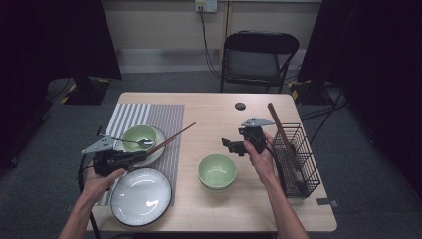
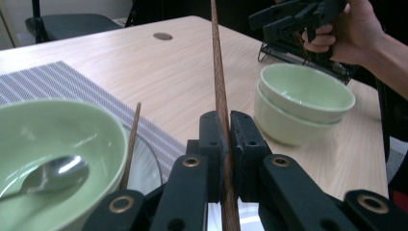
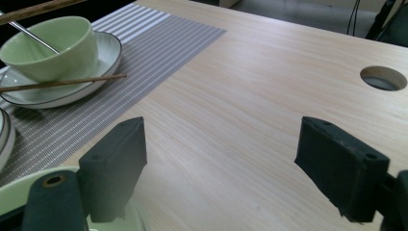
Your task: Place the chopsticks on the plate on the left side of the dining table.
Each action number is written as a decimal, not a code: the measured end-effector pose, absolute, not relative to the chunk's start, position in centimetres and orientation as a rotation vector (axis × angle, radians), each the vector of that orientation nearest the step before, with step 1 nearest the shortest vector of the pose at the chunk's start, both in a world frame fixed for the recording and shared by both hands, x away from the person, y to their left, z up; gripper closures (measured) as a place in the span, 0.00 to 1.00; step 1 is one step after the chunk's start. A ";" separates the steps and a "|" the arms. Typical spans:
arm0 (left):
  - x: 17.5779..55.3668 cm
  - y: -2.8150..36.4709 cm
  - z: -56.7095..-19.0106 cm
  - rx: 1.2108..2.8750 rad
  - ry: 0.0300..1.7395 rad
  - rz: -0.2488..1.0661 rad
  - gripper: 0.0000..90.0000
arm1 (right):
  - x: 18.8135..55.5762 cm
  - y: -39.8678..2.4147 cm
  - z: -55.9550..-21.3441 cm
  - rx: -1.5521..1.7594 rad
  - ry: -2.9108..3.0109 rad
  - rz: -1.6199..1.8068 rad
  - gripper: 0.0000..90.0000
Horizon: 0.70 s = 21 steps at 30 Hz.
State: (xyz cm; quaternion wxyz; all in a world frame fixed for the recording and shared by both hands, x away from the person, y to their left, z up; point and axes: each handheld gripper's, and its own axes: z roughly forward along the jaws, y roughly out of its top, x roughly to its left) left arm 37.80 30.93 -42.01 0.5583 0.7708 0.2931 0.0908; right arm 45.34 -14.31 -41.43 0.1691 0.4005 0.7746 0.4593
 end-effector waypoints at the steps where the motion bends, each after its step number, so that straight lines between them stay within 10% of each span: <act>1: 37.8 31.2 -42.2 1.825 0.703 0.216 0.94 | 45.4 -14.4 -41.6 1.145 2.199 1.304 0.19; 21: 37.3 34.5 -45.1 1.859 0.821 0.229 0.94 | 45.8 -15.1 -45.7 1.223 2.267 1.148 0.20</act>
